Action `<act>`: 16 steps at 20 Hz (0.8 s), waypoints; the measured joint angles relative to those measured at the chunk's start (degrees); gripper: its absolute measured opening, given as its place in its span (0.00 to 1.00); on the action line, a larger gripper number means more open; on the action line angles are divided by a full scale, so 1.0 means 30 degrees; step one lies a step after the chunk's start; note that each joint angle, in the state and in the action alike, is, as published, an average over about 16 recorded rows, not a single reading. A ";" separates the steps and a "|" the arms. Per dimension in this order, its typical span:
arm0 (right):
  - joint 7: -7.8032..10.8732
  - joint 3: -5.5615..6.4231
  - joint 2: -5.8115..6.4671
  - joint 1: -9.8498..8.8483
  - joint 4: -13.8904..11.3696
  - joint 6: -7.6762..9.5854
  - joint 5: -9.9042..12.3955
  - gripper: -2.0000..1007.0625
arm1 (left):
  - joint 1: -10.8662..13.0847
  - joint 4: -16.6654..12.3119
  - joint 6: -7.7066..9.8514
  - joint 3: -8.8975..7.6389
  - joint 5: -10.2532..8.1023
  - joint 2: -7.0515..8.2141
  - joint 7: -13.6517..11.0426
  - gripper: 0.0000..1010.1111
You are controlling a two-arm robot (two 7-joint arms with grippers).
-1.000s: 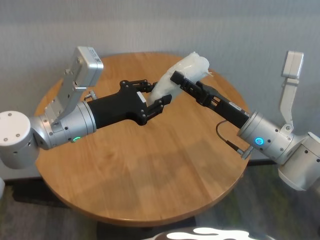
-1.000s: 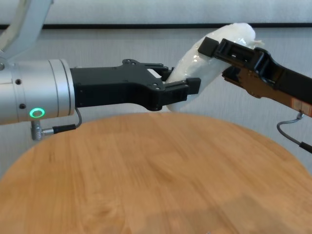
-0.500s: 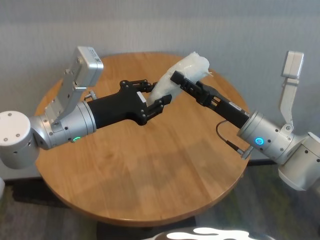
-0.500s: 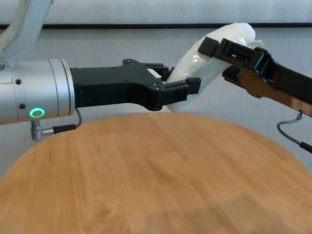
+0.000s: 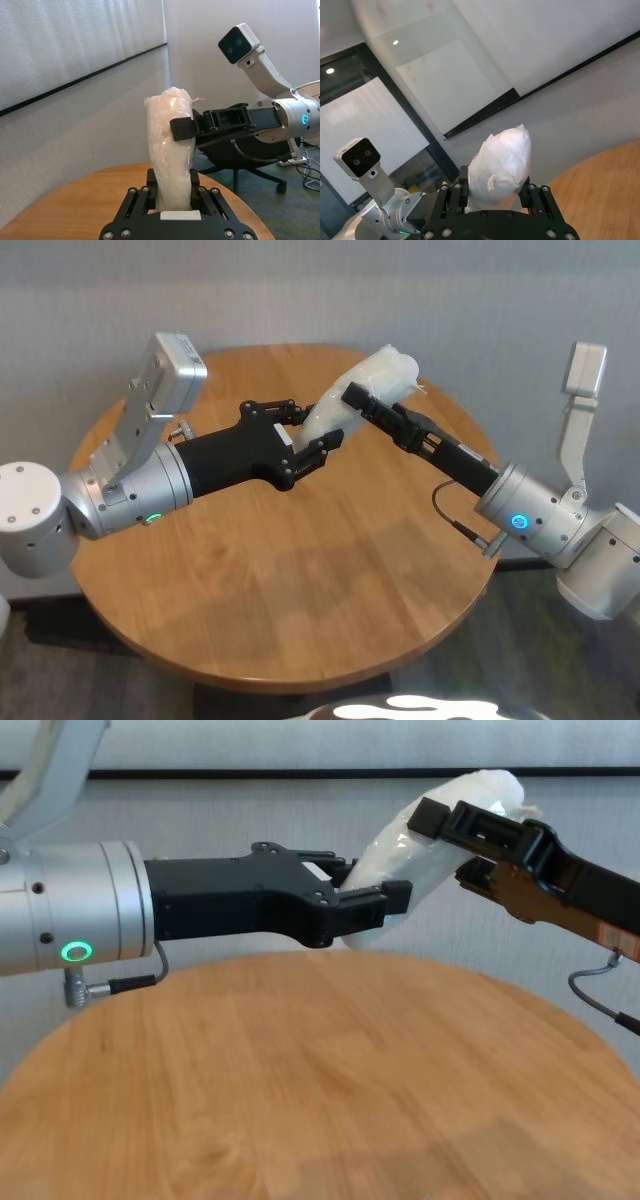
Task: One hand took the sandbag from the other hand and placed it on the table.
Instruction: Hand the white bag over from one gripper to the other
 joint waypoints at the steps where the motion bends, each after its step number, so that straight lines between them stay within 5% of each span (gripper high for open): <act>1: 0.0023 -0.0019 0.0011 0.0009 0.0025 0.0003 0.0061 0.54 | 0.0000 0.0000 0.0000 0.0000 0.0000 0.0000 0.0000 0.42; 16: 0.0113 -0.0140 0.0101 -0.0025 0.0160 -0.0123 0.0684 0.54 | -0.0004 0.0000 0.0000 0.0002 0.0003 0.0003 0.0000 0.81</act>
